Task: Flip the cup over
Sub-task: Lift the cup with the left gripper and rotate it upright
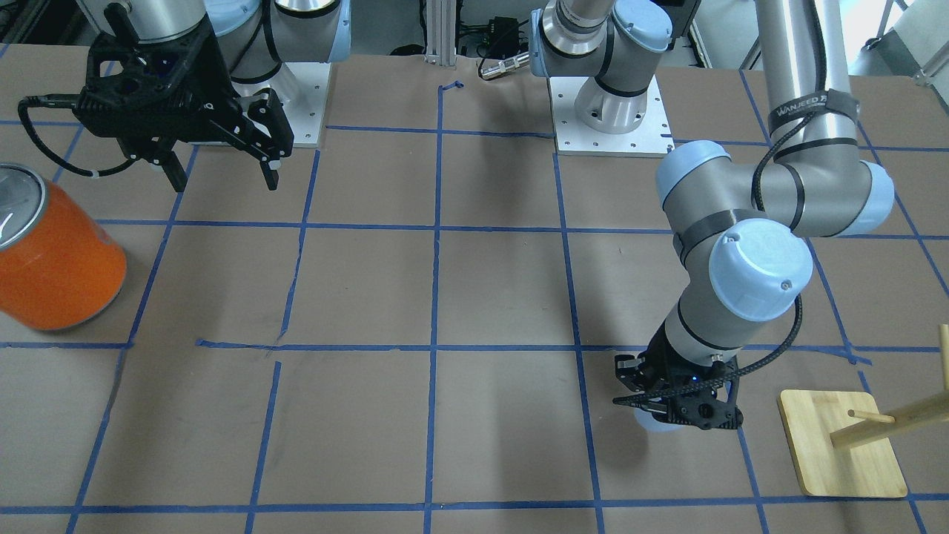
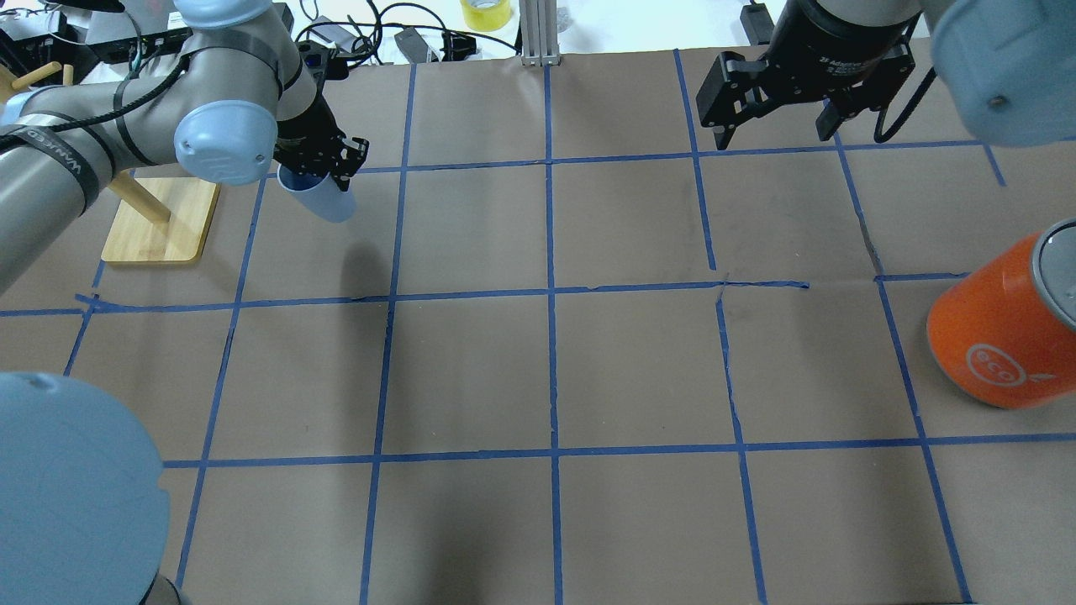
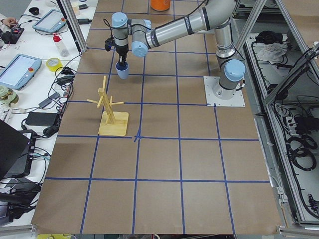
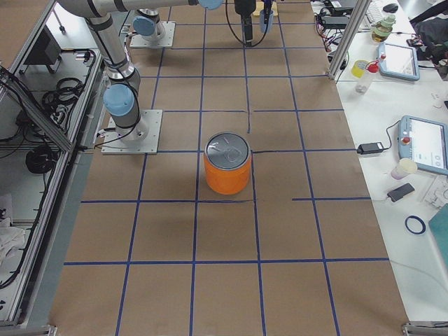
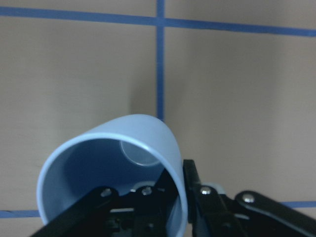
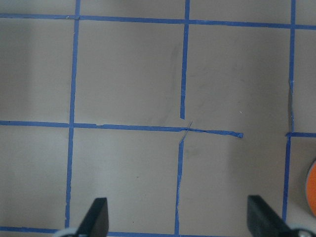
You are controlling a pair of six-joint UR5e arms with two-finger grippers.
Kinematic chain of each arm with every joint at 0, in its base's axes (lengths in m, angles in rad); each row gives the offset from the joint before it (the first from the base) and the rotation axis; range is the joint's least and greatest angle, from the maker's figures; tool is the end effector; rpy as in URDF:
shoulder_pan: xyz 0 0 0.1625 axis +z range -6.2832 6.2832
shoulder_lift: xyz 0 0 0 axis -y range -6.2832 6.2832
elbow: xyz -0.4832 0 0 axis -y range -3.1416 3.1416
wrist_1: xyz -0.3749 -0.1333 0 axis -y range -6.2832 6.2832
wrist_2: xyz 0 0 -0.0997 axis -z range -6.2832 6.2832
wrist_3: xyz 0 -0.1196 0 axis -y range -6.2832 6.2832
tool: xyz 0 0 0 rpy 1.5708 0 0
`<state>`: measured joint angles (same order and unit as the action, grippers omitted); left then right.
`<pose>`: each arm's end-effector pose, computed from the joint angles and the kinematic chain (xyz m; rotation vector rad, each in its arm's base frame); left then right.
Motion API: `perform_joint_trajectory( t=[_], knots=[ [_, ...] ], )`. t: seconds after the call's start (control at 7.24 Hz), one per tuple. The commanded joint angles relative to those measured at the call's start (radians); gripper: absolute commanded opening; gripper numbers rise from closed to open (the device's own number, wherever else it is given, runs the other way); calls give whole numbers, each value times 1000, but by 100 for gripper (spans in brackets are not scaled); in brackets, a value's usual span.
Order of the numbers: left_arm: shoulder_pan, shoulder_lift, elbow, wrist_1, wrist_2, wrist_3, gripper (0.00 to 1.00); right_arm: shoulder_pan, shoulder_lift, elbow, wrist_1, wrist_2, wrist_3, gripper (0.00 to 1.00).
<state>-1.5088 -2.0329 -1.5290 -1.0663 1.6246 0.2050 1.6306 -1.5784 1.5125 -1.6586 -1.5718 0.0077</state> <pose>-0.0853 -0.6737 0.3314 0.2162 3.0673 -0.1174 0.1621 -0.4784 0.5674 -0.0814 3.1271 -0.2408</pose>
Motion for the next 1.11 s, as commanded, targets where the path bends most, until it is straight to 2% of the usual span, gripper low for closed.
perform_joint_trajectory(
  t=[0.0,0.69,0.83,0.97],
  knots=[
    [22,-59,7,75,52,77,0,0,0,0,-1,1,0,100],
    [29,-104,13,111,52,71,0,0,0,0,0,1,0,100],
    [29,-104,13,111,49,71,29,0,0,0,-1,1,0,100],
    [29,-99,16,111,43,71,77,0,0,0,0,1,0,100]
  ],
)
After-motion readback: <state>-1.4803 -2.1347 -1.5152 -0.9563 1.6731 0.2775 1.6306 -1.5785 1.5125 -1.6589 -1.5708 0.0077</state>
